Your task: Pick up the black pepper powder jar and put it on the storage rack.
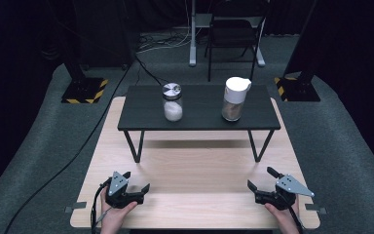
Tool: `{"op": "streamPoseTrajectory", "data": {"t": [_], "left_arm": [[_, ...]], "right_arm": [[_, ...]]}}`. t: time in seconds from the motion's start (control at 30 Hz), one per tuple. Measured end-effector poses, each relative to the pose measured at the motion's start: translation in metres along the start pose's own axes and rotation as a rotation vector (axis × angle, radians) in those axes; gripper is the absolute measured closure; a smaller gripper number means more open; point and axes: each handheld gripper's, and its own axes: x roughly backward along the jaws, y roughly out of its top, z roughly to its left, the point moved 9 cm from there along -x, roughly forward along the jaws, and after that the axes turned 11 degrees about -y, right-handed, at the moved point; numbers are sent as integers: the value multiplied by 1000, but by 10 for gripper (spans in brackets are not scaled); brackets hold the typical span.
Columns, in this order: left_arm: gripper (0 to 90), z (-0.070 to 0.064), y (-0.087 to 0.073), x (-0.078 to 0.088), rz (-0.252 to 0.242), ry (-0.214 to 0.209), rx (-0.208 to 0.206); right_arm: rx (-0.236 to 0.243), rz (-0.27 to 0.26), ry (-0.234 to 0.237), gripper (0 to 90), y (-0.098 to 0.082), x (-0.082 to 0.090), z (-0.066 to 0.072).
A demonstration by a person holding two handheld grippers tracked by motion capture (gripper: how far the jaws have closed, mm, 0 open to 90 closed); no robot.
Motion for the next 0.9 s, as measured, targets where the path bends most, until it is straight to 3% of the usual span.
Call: {"op": "streamPoseTrajectory", "data": {"t": [0.27,0.9], "left_arm": [[94,-1,1,-2,6,-4,-5],[96,-1,2,-3,13,-5,-4]], "right_arm": [[-1,31,4,67,-4,-4,-1],[-27,39,0,74,-4,-5,-6]]}}
